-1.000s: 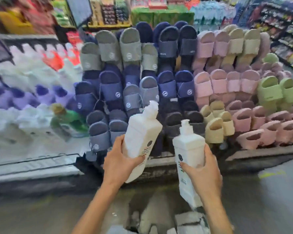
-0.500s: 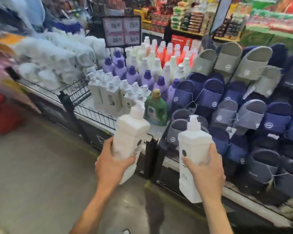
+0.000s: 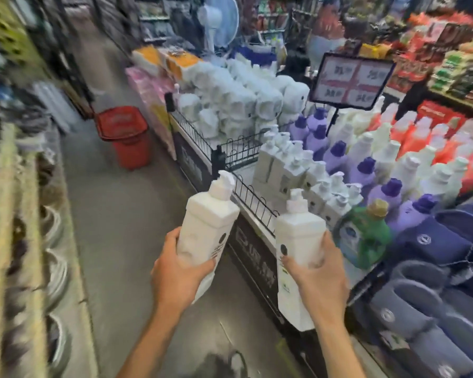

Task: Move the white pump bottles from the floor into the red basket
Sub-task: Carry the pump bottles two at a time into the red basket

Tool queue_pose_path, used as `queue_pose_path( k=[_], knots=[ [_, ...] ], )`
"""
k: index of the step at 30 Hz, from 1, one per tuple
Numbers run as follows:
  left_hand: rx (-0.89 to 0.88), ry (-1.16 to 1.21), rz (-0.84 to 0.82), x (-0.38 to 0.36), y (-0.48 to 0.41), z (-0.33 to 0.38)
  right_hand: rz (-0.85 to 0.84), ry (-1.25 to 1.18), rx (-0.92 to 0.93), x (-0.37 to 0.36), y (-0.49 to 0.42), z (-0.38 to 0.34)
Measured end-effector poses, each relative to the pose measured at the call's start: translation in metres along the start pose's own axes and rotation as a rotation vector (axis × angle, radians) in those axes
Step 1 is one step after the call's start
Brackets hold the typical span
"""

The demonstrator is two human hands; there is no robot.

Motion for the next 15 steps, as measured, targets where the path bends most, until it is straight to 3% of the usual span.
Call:
queue_pose_path(
  k=[9,15],
  knots=[
    [0.139,-0.048,0.231,0.024,-0.065,-0.012,-0.269,0.133,0.256,-0.113,-0.091,-0.078],
    [0.226,-0.058,0.342,0.046,-0.098,-0.029,-0.359,0.112,0.349,-0.176,-0.123,-0.124]
  ],
)
Point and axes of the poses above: each hand's wrist, its own y-axis away from the middle knuckle, its own x-axis out of the back of the hand, z = x × y, the point moved 6 cm from there along -y, towards the middle knuckle, and after that the axes turned 1 degree about -x, right-handed, at the moved point
